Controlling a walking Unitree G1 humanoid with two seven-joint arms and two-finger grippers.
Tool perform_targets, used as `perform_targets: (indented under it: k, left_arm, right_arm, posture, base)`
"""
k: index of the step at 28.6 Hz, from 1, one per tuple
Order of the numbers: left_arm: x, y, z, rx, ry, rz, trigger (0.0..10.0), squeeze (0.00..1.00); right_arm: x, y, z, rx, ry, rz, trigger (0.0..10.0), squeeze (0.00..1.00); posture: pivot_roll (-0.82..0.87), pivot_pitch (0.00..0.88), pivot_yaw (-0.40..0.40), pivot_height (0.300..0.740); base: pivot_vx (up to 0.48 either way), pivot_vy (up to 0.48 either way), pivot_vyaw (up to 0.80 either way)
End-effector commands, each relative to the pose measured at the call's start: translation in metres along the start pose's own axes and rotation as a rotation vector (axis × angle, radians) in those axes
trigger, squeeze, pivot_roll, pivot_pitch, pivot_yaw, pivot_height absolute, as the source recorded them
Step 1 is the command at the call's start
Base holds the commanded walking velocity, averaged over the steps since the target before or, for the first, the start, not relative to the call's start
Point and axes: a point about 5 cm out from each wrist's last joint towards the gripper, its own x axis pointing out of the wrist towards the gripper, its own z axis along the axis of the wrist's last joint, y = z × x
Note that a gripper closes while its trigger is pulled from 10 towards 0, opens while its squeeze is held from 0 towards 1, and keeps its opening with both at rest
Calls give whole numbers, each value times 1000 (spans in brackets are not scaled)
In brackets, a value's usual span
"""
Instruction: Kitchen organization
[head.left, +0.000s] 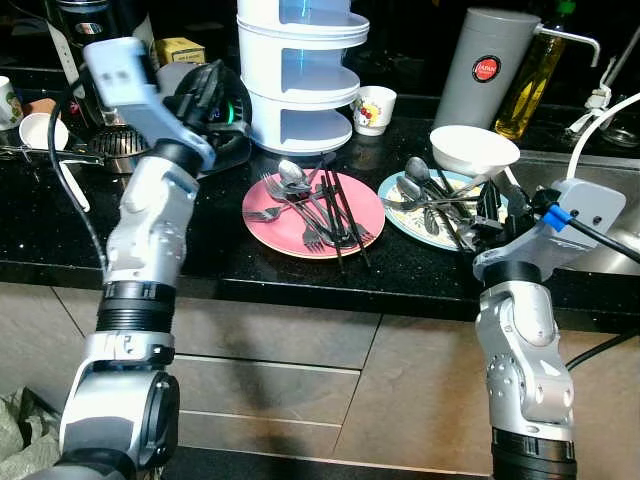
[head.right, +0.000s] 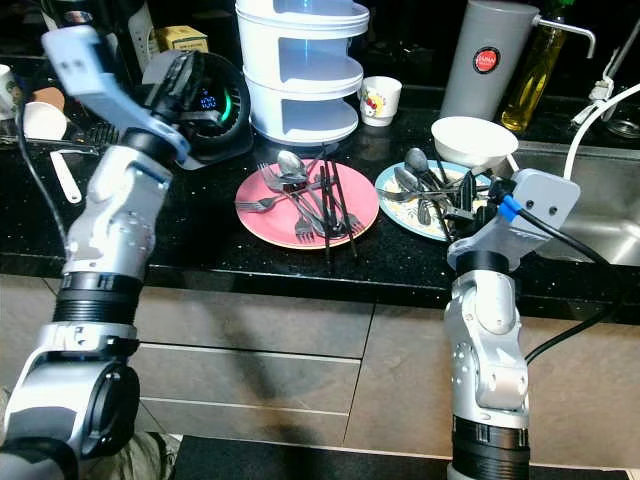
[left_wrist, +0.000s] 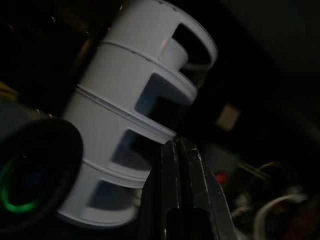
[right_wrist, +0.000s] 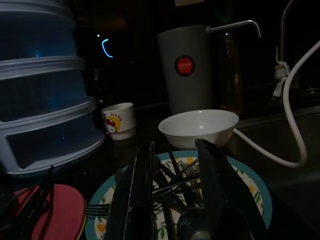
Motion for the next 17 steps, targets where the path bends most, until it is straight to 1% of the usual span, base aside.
perform_targets:
  k: [1, 2, 3, 4, 6, 9, 10, 12, 13, 14, 15, 16, 17]
  left_arm:
    - [-6, -1, -4, -120, 26, -38, 10000, 0]
    - [-14, 1, -3, -251, 43, -104, 10000, 0]
    - [-14, 1, -3, -251, 43, -104, 10000, 0]
    - [-17, 0, -2, -288, 45, -131, 10000, 0]
    - [-17, 0, -2, -288, 45, -131, 10000, 0]
    - [-25, -4, 0, -366, 62, -186, 10000, 0]
    - [-27, -5, -1, -348, 78, -185, 10000, 0]
    - [-27, -1, -12, 7, 184, -107, 10000, 0]
    - [-24, 4, -20, 331, 282, -78, 10000, 0]
    - [-23, 8, -25, 552, 343, -80, 10000, 0]
    - [-23, 9, -26, 663, 381, -86, 10000, 0]
    - [-23, 9, -26, 663, 381, -86, 10000, 0]
    - [-21, 13, -29, 811, 442, -128, 10000, 0]
  right_arm:
    - [1, -1, 1, 12, -2, -4, 10000, 0]
    - [0, 0, 1, 13, -1, -4, 10000, 0]
    - [0, 0, 1, 13, -1, -4, 10000, 0]
    - [0, 0, 0, 14, 0, -4, 10000, 0]
    - [0, 0, 0, 14, 0, -4, 10000, 0]
    - [0, -1, 1, 16, 2, -6, 10000, 0]
    - [0, -1, 1, 16, 2, -6, 10000, 0]
    - [1, -2, 1, 16, 2, -5, 10000, 0]
    - [1, -2, 1, 15, 3, -5, 10000, 0]
    - [1, -2, 1, 14, 3, -4, 10000, 0]
    - [1, -2, 1, 14, 3, -4, 10000, 0]
    - [1, -2, 1, 14, 3, -4, 10000, 0]
    - [1, -2, 0, 13, 5, -2, 10000, 0]
  posture:
    - [3, 0, -8, 740]
    - [3, 0, -8, 740]
    - [3, 0, -8, 740]
    - [3, 0, -8, 740]
    - [3, 0, -8, 740]
    - [4, 4, -13, 740]
    - [4, 4, -13, 740]
    - [3, 5, -15, 740]
    - [4, 5, -20, 740]
    - [4, 5, -20, 740]
    - [4, 5, -20, 740]
    - [4, 5, -20, 740]
    - [11, 4, -22, 740]
  base:
    - [0, 0, 0]
    - [0, 0, 0]
    - [0, 0, 0]
    - [0, 0, 0]
    - [0, 0, 0]
    - [0, 0, 0]
    - [0, 0, 0]
    - [0, 0, 0]
    - [0, 0, 0]
    - [0, 0, 0]
    - [0, 0, 0]
    - [0, 0, 0]
    - [0, 0, 0]
